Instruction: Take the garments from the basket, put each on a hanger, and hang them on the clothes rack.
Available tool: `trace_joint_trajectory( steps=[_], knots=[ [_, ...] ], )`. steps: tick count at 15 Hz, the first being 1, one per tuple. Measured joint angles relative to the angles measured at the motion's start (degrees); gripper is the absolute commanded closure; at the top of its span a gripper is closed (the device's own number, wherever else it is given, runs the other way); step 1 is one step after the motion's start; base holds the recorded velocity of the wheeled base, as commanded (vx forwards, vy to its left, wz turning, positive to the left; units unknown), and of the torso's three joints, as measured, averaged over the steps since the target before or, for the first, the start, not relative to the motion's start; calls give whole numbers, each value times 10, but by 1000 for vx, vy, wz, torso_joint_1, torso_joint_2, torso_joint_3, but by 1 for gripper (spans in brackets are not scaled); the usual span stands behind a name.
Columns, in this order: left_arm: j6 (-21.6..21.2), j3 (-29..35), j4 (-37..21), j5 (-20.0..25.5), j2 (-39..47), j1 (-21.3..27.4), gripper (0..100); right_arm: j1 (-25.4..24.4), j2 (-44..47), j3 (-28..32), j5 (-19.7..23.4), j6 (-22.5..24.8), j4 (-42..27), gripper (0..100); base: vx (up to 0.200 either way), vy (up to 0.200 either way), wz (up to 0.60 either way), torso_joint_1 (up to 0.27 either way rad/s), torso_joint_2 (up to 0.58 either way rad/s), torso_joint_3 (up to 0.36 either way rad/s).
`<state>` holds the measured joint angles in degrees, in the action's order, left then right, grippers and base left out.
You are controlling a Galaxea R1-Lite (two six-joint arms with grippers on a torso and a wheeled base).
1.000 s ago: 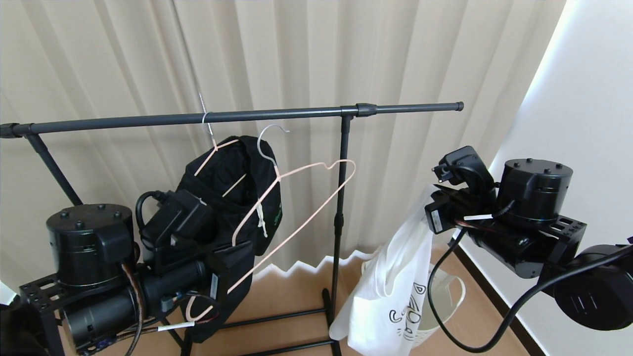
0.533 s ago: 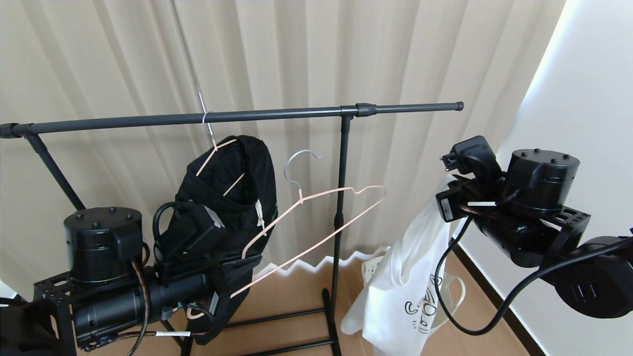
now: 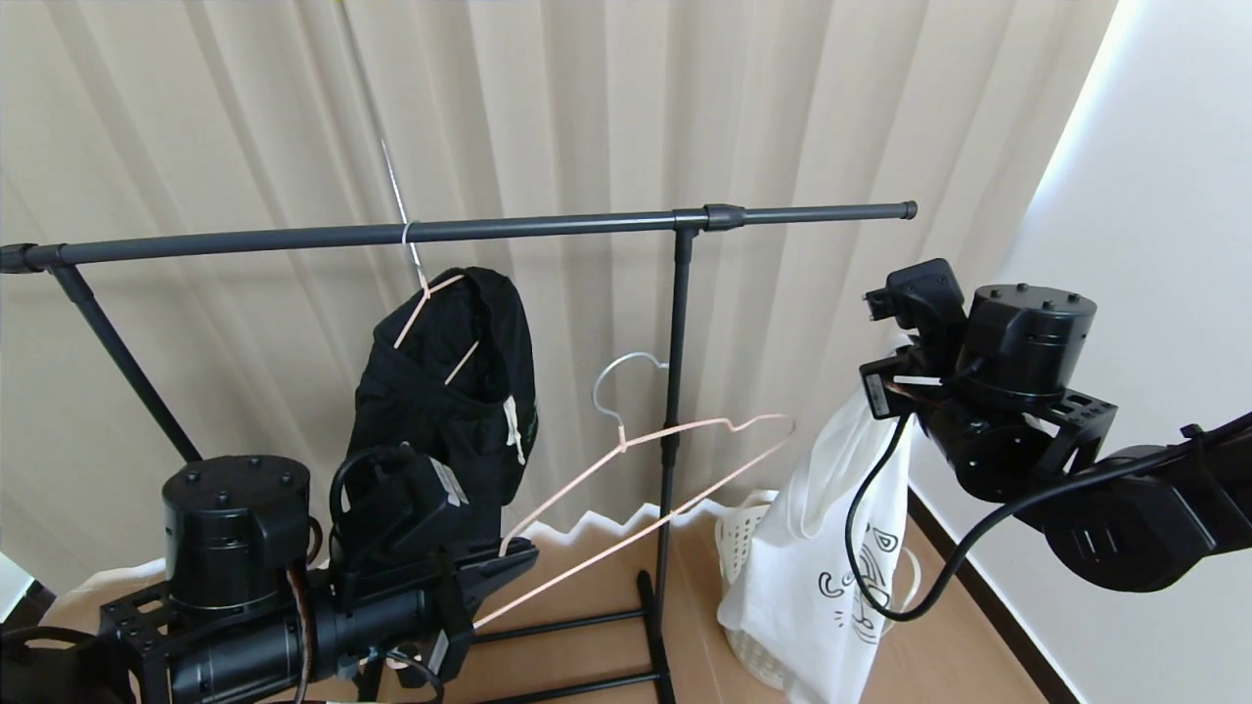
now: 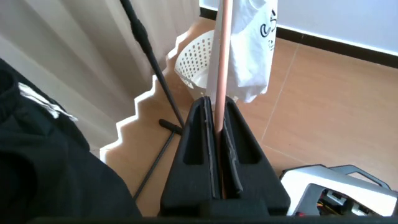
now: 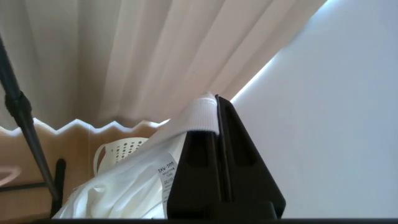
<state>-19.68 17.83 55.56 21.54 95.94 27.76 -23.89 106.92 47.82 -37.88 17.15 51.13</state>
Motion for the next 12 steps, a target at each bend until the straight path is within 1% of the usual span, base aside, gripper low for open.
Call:
trace_joint_trajectory(
  steps=[4,6,7,8,10,12],
  knots=[
    [4,-3,13,-1,20,23,100,-1,27,9,-7,0,23,100,0,0,0,0,0,0],
    [34,-1,33,-2,33,35,100,-5,34,10,-7,0,30,100,0,0,0,0,0,0],
    [43,0,39,-2,39,39,100,-7,37,9,-7,0,31,100,0,0,0,0,0,0],
    [63,3,53,-3,46,43,100,-13,39,8,-7,-1,33,100,0,0,0,0,0,0],
    [74,7,67,-3,59,49,100,-29,40,6,-7,-4,34,100,0,0,0,0,0,0],
    [83,11,69,-4,68,53,100,-41,42,4,-6,-6,34,100,0,0,0,0,0,0]
  ],
)
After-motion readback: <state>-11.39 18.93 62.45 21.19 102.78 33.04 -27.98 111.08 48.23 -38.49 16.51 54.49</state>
